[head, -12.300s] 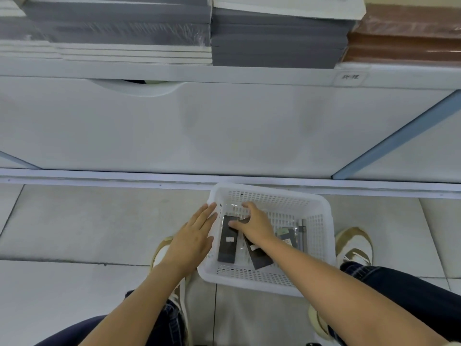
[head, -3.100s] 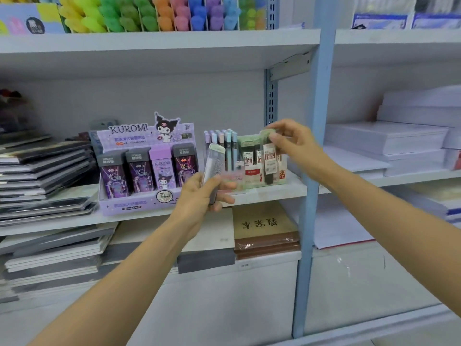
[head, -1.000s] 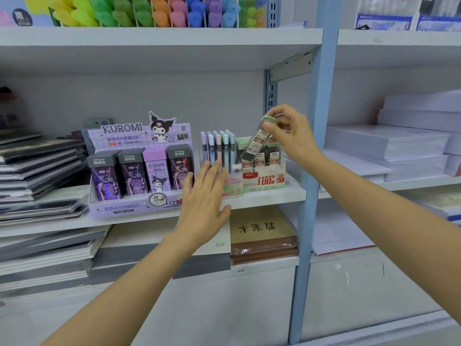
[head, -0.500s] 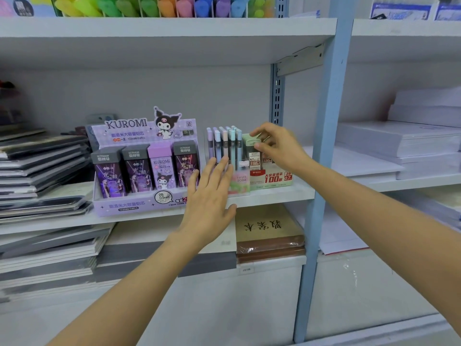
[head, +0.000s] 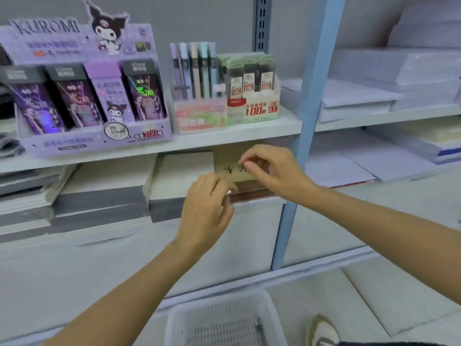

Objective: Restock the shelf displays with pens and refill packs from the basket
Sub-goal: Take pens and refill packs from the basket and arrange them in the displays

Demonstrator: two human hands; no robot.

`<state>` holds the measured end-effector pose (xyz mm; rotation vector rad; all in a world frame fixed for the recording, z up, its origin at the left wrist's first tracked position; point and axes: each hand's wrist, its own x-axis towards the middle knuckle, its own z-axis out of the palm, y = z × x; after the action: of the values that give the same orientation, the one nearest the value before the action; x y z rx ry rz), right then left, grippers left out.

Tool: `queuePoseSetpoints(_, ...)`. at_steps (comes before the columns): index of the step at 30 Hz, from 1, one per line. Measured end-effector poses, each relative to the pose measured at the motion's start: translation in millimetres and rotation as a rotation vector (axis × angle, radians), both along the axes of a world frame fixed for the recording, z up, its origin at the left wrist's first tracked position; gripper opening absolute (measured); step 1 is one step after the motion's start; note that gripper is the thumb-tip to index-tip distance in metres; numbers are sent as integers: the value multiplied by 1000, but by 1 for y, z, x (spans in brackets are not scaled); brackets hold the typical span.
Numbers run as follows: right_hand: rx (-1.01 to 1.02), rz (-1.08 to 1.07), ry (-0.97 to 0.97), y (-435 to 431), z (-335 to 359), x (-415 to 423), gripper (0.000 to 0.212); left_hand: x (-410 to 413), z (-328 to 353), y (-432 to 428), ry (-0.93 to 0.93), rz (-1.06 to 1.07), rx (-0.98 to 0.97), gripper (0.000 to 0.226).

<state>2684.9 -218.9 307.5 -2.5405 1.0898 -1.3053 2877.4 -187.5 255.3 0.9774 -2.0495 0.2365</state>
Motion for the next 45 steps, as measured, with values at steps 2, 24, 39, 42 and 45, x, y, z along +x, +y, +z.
queuePoseSetpoints(2, 241, 20, 124, 11, -62, -7, 9, -10, -59, 9, -18, -40, 265, 18)
queuePoseSetpoints(24, 1161, -217, 121, 46, -390, -54, 27, -99, -370, 72, 368, 444, 1646, 10)
queuePoseSetpoints(39, 1175, -239, 51, 49, -397, -55, 27, -104, -375, 75, 473, 489, 1630, 10)
queuePoseSetpoints(42, 1183, -225, 66, 49, -395, -56, 28, -89, -372, 76, 632, 394, 1688, 12)
queuePoseSetpoints(45, 1067, -231, 73, 46, -384, -54, 29, -67, -358, 69, 745, 257, 1646, 9)
